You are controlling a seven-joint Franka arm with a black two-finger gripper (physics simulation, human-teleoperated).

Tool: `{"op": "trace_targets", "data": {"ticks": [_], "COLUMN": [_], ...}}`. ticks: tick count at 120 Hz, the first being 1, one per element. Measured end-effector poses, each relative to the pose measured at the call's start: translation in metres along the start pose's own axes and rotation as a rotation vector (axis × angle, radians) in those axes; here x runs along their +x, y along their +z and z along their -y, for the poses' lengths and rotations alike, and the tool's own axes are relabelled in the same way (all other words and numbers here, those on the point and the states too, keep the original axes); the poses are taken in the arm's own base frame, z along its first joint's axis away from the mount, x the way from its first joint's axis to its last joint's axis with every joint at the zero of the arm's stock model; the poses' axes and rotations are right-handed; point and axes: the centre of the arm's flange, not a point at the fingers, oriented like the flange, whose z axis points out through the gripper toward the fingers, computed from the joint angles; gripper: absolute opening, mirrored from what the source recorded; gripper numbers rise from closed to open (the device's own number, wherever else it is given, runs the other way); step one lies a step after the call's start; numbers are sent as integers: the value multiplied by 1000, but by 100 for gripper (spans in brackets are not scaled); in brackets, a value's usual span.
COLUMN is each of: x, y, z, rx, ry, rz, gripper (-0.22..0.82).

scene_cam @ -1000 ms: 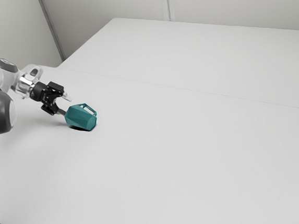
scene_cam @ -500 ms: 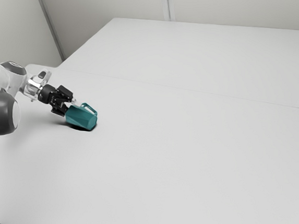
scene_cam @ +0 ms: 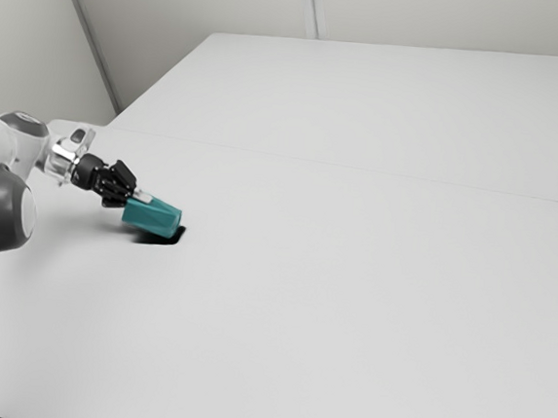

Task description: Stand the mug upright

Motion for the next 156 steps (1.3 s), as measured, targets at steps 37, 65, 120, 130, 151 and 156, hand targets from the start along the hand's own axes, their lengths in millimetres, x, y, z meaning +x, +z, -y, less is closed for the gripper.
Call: {"op": "trace_targets", "data": {"ticks": [37,65,120,130,151,156], "x": [4,5,27,27,6,1], "y": [-3,-1,43,57,89,93], "z": [-36,-89,-161,-176,-184,-186], "rx": [-10,108,597,670,799,824], "ry": [48,108,283,318,338,339], "rz": [-7,33,141,167,219,221], "gripper": [-17,-18,-18,-18,-18,-18]}}
